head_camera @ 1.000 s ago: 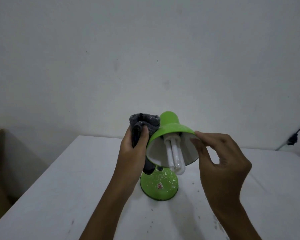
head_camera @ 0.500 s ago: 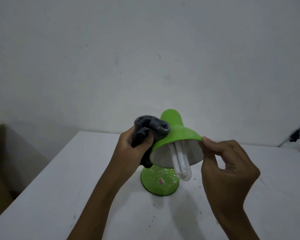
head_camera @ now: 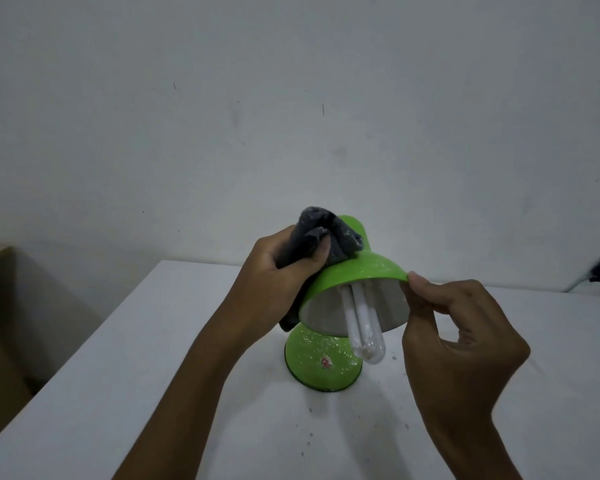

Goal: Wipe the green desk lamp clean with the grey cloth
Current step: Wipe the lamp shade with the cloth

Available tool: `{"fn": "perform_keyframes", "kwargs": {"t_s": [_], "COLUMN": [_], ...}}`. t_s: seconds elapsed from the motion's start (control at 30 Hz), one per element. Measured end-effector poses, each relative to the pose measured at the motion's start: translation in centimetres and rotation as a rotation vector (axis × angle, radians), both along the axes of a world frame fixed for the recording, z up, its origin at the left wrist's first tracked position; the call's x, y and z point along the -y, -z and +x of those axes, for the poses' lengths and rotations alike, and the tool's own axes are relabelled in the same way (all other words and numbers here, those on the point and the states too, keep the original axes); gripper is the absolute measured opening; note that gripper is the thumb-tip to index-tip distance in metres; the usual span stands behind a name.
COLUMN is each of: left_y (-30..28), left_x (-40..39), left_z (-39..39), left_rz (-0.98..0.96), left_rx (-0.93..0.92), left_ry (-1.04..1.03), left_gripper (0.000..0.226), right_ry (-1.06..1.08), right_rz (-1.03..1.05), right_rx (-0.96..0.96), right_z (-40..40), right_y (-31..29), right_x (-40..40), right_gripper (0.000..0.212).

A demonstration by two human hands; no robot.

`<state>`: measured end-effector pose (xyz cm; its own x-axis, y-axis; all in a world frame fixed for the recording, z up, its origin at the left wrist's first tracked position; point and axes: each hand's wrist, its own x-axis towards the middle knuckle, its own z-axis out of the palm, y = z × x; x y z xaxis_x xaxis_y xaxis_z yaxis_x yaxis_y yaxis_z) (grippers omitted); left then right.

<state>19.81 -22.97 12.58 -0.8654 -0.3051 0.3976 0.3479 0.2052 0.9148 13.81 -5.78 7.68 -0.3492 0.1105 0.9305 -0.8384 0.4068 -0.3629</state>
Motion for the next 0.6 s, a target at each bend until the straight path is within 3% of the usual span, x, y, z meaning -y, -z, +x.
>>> {"fn": "perform_keyframes", "kwargs": {"t_s": [0.1, 0.23, 0.33, 0.4, 0.47, 0.57, 0.6], "left_y": [-0.3, 0.0, 0.8, 0.7, 0.3, -0.5, -0.3], "left_x": [0.3, -0.2, -0.1, 0.0, 0.0, -0.9, -1.0], "left_z": [-0.8, -0.2, 0.6, 0.3, -0.1, 0.0, 0.1], "left_rz": [-0.054, -0.225, -0.164, -0.124, -0.205, -0.409, -0.452], "left_rx": [0.034, -0.121, -0.187, -0.135, -0.091, -0.210, -0.254], "left_ry": [-0.050, -0.031, 0.028, -0.017, -0.097, -0.119, -0.088], "left_gripper": [0.021, 0.013, 0.014, 0.020, 0.020, 0.007, 0.015], "right_ry": [0.015, 0.017, 0.008, 0.012, 0.014, 0.008, 0.001], "right_rz": [0.023, 0.019, 0.016, 0.029, 0.044, 0.062, 0.066], "right_rx": [-0.007, 0.013, 0.011, -0.002, -0.013, -0.008, 0.001], "right_z": [0.0, -0.3, -0.1, 0.0, -0.1, -0.2, -0.2], "right_y": [-0.3, -0.5, -0.3, -0.4, -0.6, -0.7, -0.7], "right_x": [0.0, -0.3, -0.3, -0.2, -0.2, -0.5, -0.6], "right_gripper": [0.010, 0.007, 0.008, 0.007, 0.005, 0.006, 0.007]}}
